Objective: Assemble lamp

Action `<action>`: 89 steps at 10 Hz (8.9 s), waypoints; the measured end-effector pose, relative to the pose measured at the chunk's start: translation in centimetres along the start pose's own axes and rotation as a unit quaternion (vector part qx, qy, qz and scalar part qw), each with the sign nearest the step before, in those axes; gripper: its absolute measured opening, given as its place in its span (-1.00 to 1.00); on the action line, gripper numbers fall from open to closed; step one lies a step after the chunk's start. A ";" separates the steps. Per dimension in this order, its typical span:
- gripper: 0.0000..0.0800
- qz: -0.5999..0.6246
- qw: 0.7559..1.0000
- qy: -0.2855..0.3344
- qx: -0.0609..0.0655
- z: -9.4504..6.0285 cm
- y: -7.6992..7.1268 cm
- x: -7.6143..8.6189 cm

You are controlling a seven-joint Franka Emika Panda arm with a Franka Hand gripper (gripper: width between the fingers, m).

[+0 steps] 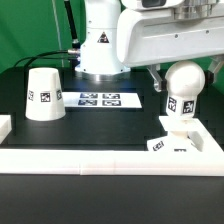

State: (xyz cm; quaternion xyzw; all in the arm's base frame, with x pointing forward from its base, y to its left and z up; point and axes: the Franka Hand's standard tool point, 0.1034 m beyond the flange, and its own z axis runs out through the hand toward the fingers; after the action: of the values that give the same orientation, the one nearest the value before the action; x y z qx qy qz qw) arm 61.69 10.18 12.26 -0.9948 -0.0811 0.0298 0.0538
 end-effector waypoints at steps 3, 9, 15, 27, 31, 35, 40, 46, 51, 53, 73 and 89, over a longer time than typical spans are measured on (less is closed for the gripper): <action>0.44 0.016 1.000 0.000 0.000 0.0 0.0 0.0; 0.45 0.221 0.975 0.000 0.001 0.0 -0.3 0.0; 0.45 0.463 0.886 -0.004 0.002 0.2 -0.8 -0.1; 0.75 0.271 0.962 -0.002 -0.004 0.2 -0.3 -0.1; 0.75 0.093 0.996 -0.002 -0.008 0.2 -0.2 -0.1; 0.75 -0.062 0.998 -0.003 -0.010 0.1 0.1 -0.2; 0.44 -0.110 0.994 -0.001 -0.010 0.2 -0.2 -0.1; 0.44 -0.081 0.997 0.000 -0.006 0.2 0.0 -0.1; 0.44 0.189 0.982 0.013 0.018 0.2 0.7 -0.2; 0.45 0.260 0.965 0.015 0.023 0.2 0.5 0.0; 0.73 0.743 0.666 -0.010 0.065 0.4 -0.3 -0.1; 0.75 0.091 0.995 0.033 0.007 0.5 0.7 -0.3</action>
Offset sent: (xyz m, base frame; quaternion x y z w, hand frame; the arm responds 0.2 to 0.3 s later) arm 0.0000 0.0000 0.0000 0.0000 0.0000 0.0000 1.0000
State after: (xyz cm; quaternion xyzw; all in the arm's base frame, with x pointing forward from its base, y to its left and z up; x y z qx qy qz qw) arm 61.50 9.52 11.69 -0.9981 0.0116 0.0026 0.0604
